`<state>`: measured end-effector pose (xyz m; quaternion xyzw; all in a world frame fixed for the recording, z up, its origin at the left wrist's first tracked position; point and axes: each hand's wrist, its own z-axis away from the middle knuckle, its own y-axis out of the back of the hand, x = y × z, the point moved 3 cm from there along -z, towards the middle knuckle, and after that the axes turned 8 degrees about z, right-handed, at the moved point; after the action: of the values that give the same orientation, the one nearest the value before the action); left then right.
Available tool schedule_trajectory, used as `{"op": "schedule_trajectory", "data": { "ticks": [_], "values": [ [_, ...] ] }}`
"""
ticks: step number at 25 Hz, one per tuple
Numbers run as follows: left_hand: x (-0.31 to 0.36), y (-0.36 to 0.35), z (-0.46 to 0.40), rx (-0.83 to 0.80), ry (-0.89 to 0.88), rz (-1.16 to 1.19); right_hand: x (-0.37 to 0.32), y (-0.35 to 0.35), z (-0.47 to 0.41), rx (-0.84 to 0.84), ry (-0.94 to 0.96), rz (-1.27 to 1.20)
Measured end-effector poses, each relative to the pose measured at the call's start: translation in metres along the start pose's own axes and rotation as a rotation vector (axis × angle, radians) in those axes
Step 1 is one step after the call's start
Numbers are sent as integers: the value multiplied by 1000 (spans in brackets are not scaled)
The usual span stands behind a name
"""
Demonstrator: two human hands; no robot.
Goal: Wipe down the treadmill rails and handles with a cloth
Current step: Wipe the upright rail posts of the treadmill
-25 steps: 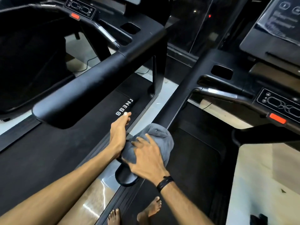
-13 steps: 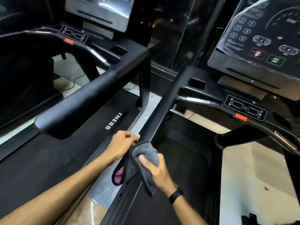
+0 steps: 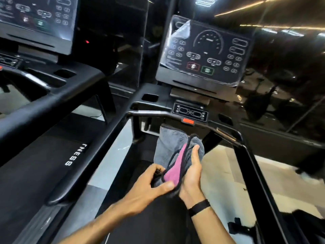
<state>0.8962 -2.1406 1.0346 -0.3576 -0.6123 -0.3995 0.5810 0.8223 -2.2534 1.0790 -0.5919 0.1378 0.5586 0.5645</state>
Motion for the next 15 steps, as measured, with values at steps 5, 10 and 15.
{"op": "schedule_trajectory", "data": {
  "ticks": [5,10,15],
  "values": [
    [23,-81,-15,70,-95,-39,-41,65,2,83,94,-33],
    [27,-108,-22,187,-81,157,-57,112,15,-27,58,237],
    [52,-90,-45,153,-205,-43,-78,142,31,19,-105,1032]
  ]
}}
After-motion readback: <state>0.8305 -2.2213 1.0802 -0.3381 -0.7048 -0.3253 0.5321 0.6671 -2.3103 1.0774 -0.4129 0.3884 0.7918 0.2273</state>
